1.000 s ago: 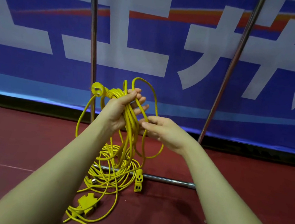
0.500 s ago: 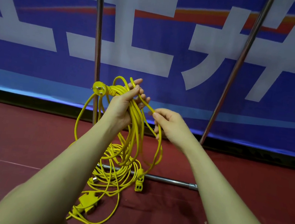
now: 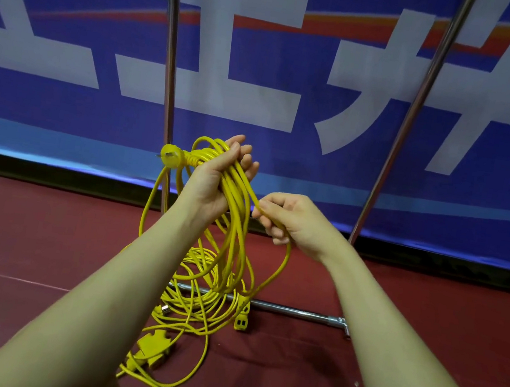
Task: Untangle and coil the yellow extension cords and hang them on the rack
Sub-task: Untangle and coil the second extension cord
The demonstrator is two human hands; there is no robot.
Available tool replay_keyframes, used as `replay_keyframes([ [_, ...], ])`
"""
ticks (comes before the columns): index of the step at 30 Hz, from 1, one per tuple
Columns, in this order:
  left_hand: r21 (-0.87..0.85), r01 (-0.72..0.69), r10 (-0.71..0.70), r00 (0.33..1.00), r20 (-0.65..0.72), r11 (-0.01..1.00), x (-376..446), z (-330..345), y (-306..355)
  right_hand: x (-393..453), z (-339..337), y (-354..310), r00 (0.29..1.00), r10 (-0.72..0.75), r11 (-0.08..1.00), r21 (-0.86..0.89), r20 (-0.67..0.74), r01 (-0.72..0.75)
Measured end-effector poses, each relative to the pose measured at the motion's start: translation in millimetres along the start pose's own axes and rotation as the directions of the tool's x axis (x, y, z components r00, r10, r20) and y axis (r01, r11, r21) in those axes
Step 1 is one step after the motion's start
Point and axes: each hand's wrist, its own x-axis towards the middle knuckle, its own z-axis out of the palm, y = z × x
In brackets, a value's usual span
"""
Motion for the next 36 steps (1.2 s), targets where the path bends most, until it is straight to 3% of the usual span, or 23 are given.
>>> replay_keyframes([
  [6, -0.038, -0.027, 0.027, 1.000, 0.010, 0.999, 1.9, -2.5, 1.6, -3.9, -9.9, 12.9, 0.997, 0.074, 0.997, 0.033, -0.018, -0.074],
  [10, -0.059, -0.049, 0.048, 0.999, -0.013, 0.997, 3.1, -6.3, -0.6, -4.9, -12.2, 30.0, 0.965, 0.208, 0.977, -0.011, -0.158, -0.212],
  [16, -0.106, -0.013, 0.007, 0.998, -0.061, 0.994, 1.5, -5.2, -1.3, -1.2, -19.8, 33.3, 0.962, 0.244, 0.953, 0.217, -0.123, -0.214],
  [21, 0.074, 0.123, -0.121, 0.992, -0.030, 0.990, -4.2, -1.0, -2.7, 0.1, -23.8, 40.5, 0.950, 0.269, 0.954, -0.091, -0.160, -0.285],
  [25, 0.127, 0.121, -0.118, 0.992, -0.032, 0.984, -2.8, -0.4, -5.7, -0.7, -23.6, 45.0, 0.939, 0.272, 0.945, -0.129, -0.210, -0.302],
  [27, 0.104, 0.120, -0.117, 0.992, -0.037, 0.987, -1.1, -1.0, -5.3, -0.2, -24.9, 43.6, 0.929, 0.259, 0.961, -0.026, -0.265, -0.276],
  [30, 0.144, 0.137, -0.137, 0.990, -0.009, 0.980, 0.4, -3.9, -2.0, 1.9, -28.8, 36.6, 0.907, 0.303, 0.934, 0.283, -0.293, -0.220],
  [36, 0.538, 0.129, -0.216, 0.971, 0.101, 0.833, -2.6, -11.2, -4.3, -0.4, -34.4, 1.9, 0.882, 0.379, 0.677, 0.734, -0.280, -0.058],
])
